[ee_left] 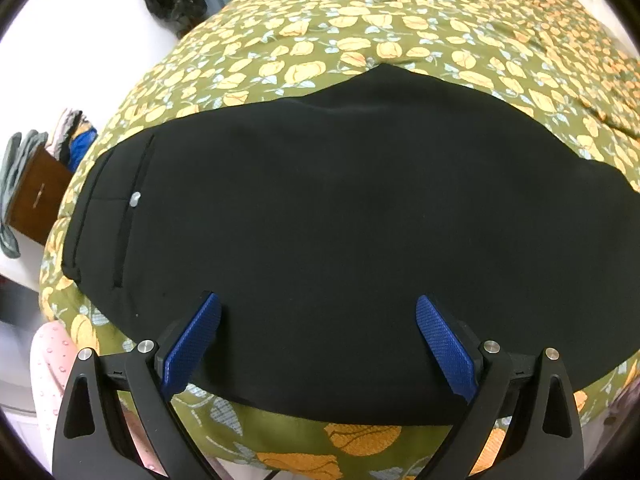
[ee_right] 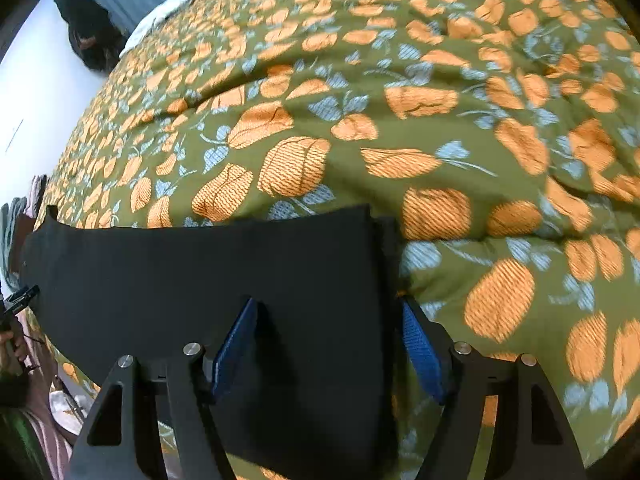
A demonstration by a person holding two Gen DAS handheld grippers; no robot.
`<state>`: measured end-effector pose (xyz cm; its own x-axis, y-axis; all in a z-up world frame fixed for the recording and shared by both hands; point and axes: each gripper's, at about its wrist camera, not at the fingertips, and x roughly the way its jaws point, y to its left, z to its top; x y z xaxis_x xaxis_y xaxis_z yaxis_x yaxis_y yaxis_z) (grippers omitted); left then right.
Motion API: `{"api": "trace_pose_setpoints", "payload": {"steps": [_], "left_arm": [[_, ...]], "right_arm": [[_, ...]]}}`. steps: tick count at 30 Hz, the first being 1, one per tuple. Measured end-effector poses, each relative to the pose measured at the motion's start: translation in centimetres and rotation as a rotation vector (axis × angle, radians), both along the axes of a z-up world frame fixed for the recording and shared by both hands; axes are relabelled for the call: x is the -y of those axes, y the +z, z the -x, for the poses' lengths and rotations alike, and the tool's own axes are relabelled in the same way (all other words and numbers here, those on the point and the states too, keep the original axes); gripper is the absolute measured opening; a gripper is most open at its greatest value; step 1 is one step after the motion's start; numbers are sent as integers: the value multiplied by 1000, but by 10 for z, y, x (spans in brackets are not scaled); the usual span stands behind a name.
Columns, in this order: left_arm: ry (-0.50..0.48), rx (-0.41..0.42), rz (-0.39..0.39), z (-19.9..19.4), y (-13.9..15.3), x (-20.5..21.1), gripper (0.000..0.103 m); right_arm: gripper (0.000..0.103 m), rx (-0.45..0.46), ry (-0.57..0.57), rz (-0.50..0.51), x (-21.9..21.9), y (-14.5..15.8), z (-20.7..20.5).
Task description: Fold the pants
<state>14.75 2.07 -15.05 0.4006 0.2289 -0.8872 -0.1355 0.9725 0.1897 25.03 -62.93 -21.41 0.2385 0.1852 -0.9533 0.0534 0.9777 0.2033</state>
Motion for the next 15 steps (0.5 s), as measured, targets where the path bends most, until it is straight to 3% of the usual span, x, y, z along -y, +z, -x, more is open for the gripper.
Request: {"api": "trace_pose_setpoints", "payload": {"steps": [2,4,6,9,13,15], "left_arm": [[4,-3,-1,1,0,-2,99],[12,-9,4,2,-2,-5,99],[24,-13,18,0,-4,-6,99],[26,-14,20,-4,-5,-3,99],[2,-11,14,-2,-2,3,99],[-4,-10,10,0,-3,3,99]], "right_arm": [[67,-32,50,-37,-1,0,-3],[50,-51,88,-141,0,4,-3],[49,-57,99,-148,1,7,-2],[49,-65,31,-75,10,-3,-3],[49,-27,-7,-149,11,-6,3],[42,15,11,-209,10,-1,11]]}}
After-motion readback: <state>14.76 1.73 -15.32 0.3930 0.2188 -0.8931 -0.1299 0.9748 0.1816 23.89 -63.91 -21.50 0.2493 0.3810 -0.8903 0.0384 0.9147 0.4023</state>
